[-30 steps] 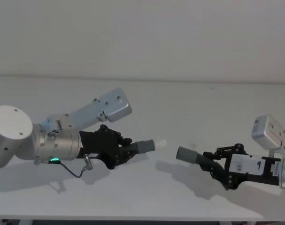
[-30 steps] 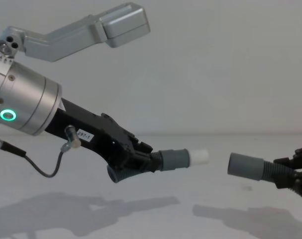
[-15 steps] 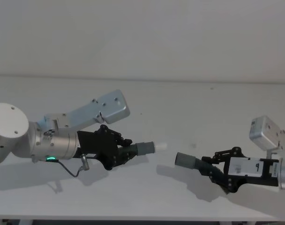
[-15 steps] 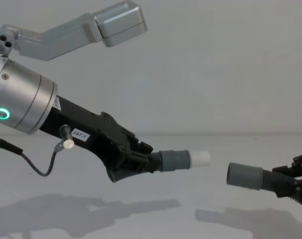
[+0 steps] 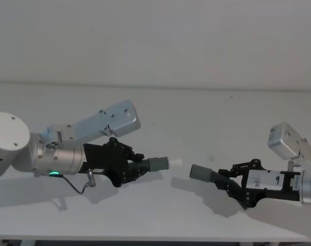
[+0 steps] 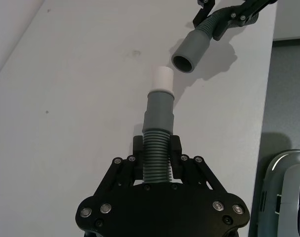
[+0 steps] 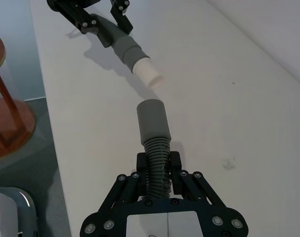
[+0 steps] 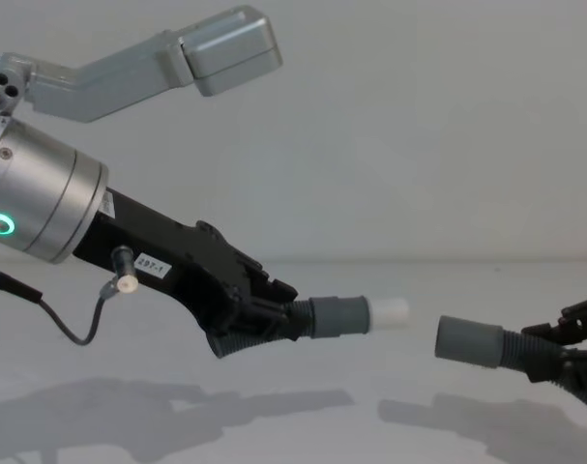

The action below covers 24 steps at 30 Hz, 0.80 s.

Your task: Use both hands to pick up one end of the pipe from the table, align the ends, and insert them.

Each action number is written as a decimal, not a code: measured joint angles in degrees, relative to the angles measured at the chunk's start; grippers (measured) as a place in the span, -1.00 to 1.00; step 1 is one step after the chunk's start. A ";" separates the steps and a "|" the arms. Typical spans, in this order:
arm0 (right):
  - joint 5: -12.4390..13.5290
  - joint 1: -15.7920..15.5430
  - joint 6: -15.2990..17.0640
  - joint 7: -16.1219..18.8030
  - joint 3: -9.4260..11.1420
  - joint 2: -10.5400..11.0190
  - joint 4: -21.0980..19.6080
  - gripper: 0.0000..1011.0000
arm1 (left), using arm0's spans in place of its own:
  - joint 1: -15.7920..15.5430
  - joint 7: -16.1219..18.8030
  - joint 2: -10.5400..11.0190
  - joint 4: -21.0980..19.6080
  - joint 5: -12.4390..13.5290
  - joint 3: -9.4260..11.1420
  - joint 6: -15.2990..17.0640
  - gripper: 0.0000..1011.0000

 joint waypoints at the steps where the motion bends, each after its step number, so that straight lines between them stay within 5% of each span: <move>1: 0.13 0.16 0.11 0.00 -0.10 -0.08 0.21 -0.46 | -0.11 -0.07 0.05 0.11 -0.07 0.07 -0.08 -0.40; 24: 2.20 1.96 0.30 1.38 -1.24 -0.63 2.63 -0.46 | -1.30 -0.21 -0.07 1.21 -1.21 1.11 -0.63 -0.40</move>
